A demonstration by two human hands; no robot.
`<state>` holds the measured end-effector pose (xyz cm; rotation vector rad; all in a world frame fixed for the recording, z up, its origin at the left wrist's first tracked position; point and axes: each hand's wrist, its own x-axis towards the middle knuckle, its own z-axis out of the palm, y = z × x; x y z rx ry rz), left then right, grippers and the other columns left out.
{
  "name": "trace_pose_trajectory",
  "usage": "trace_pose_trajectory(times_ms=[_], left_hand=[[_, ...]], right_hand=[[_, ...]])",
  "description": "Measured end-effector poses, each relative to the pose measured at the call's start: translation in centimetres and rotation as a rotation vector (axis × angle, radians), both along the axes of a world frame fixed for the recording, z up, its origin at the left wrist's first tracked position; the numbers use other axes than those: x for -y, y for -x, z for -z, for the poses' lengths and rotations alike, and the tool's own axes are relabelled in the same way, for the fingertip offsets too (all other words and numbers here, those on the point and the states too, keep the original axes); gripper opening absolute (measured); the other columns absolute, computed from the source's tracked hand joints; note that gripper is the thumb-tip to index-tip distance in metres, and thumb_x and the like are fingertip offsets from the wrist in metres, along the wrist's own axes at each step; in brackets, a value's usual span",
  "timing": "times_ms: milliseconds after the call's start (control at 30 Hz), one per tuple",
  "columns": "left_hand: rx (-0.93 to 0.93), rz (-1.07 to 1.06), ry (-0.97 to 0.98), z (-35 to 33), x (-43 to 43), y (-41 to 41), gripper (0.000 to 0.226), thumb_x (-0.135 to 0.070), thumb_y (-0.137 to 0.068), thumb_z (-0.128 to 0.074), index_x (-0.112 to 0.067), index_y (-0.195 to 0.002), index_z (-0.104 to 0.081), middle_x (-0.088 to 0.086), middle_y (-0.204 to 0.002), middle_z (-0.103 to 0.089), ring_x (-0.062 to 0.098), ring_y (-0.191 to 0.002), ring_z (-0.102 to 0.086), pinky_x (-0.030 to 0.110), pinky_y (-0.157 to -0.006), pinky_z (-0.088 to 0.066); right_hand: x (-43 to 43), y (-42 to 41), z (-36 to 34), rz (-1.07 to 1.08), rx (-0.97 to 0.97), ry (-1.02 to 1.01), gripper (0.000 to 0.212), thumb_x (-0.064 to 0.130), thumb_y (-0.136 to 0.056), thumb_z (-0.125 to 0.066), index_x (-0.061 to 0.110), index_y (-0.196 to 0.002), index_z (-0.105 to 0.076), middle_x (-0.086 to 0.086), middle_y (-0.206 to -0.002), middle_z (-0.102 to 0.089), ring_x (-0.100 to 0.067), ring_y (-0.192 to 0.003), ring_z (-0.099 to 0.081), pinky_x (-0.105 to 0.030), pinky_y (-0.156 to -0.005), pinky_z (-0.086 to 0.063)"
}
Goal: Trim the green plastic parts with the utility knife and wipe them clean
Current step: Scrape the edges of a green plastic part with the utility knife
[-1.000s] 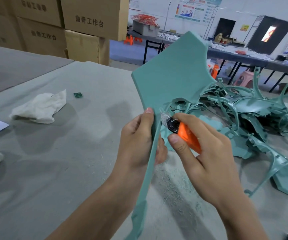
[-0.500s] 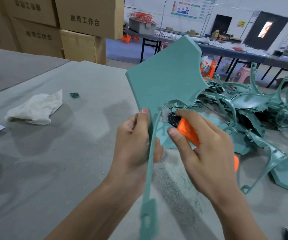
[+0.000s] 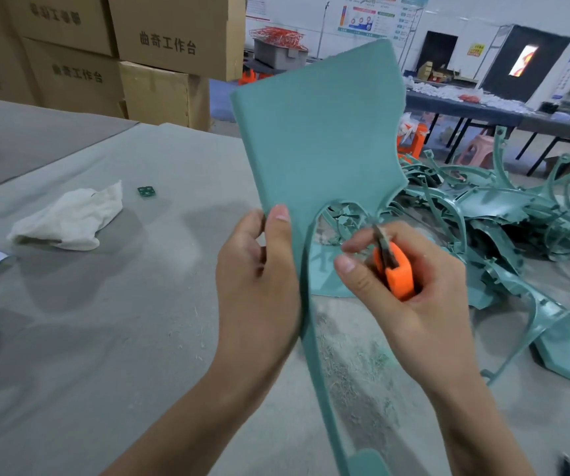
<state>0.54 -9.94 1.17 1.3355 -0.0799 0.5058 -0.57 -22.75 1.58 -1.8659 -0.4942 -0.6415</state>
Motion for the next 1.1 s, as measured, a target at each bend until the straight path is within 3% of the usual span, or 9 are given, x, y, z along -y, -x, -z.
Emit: trace_pose_trajectory(times_ms=[100, 233, 400, 467, 567, 767, 900, 1000, 1100], left_hand=[[0.096, -0.167, -0.223, 0.0, 0.2, 0.4, 0.037, -0.032, -0.098, -0.042, -0.027, -0.061, -0.036, -0.012, -0.045, -0.037, 0.002, -0.042, -0.034, 0.011, -0.044, -0.031], [0.131, -0.240, -0.320, 0.3, 0.5, 0.6, 0.037, -0.031, -0.097, -0.043, -0.023, -0.064, -0.027, -0.010, -0.040, -0.034, 0.007, -0.036, -0.029, 0.011, -0.040, -0.023], [0.234, -0.364, -0.541, 0.9, 0.4, 0.4, 0.039, -0.030, -0.098, -0.047, -0.030, -0.070, -0.019, -0.004, -0.040, -0.022, 0.010, -0.037, -0.028, 0.010, -0.041, -0.021], [0.304, -0.386, -0.618, 1.1, 0.5, 0.4, 0.031, -0.030, -0.097, -0.044, -0.029, -0.075, -0.022, -0.009, -0.041, -0.020, 0.006, -0.039, -0.031, 0.007, -0.042, -0.025], [0.346, -0.417, -0.658, 1.5, 0.6, 0.1, 0.026, -0.030, -0.096, -0.042, -0.025, -0.078, -0.024, -0.014, -0.044, -0.019, 0.003, -0.039, -0.031, 0.007, -0.046, -0.029], [0.371, -0.457, -0.706, 1.8, 0.5, -0.2, 0.025, -0.030, -0.096, -0.042, -0.028, -0.080, -0.024, -0.016, -0.044, -0.017, 0.003, -0.038, -0.031, 0.009, -0.047, -0.031], [0.402, -0.470, -0.748, 1.8, 0.5, -0.3, 0.024, -0.030, -0.096, -0.042, -0.026, -0.080, -0.025, -0.015, -0.046, -0.019, 0.015, -0.050, -0.036, 0.019, -0.050, -0.036], [0.353, -0.456, -0.727, 1.7, 0.2, -0.5, 0.026, -0.031, -0.096, -0.042, -0.025, -0.077, -0.026, -0.012, -0.043, -0.022, 0.015, -0.041, -0.032, 0.015, -0.047, -0.033], [0.293, -0.427, -0.672, 1.4, -0.4, -0.8, 0.036, -0.026, -0.098, -0.047, -0.029, -0.072, -0.023, -0.008, -0.040, -0.025, 0.008, -0.039, -0.035, 0.010, -0.042, -0.028]], right_hand=[[-0.5, 0.2, 0.0, -0.028, -0.079, -0.129, 0.006, 0.018, -0.083, -0.070, 0.014, -0.084, -0.074, 0.019, -0.050, -0.050, 0.001, -0.046, -0.041, -0.005, -0.050, -0.030], [-1.3, 0.5, 0.2, -0.050, -0.153, -0.290, 0.012, 0.017, -0.081, -0.069, 0.023, -0.088, -0.077, 0.021, -0.047, -0.052, 0.001, -0.044, -0.047, -0.005, -0.050, -0.034], [-1.4, 0.5, 0.3, -0.040, -0.334, -0.439, 0.002, 0.016, -0.076, -0.078, 0.017, -0.076, -0.079, 0.015, -0.045, -0.049, -0.005, -0.042, -0.036, -0.014, -0.046, -0.032], [-1.2, 0.4, 0.3, -0.004, -0.374, -0.447, 0.010, 0.013, -0.076, -0.082, 0.020, -0.070, -0.077, 0.009, -0.044, -0.040, -0.013, -0.043, -0.028, -0.023, -0.044, -0.025], [-1.1, 0.4, 0.0, 0.019, -0.401, -0.457, 0.014, 0.011, -0.078, -0.078, 0.017, -0.066, -0.075, 0.003, -0.045, -0.034, -0.016, -0.046, -0.024, -0.028, -0.044, -0.022], [-1.3, 0.4, 0.2, 0.043, -0.407, -0.472, 0.015, 0.011, -0.077, -0.078, 0.015, -0.064, -0.071, 0.004, -0.044, -0.036, -0.015, -0.044, -0.026, -0.025, -0.044, -0.026], [-1.6, 0.5, 0.6, 0.093, -0.288, -0.392, 0.015, 0.010, -0.078, -0.081, 0.013, -0.069, -0.070, 0.010, -0.046, -0.039, -0.011, -0.045, -0.028, -0.024, -0.043, -0.024], [-1.4, 0.3, 0.8, 0.098, -0.220, -0.364, 0.011, 0.018, -0.079, -0.072, 0.010, -0.074, -0.066, 0.010, -0.049, -0.037, -0.010, -0.047, -0.026, -0.022, -0.044, -0.024], [-0.6, -0.2, 0.8, 0.046, -0.255, -0.264, 0.020, 0.024, -0.082, -0.066, 0.006, -0.073, -0.061, 0.009, -0.050, -0.035, -0.010, -0.047, -0.025, -0.020, -0.045, -0.024]])
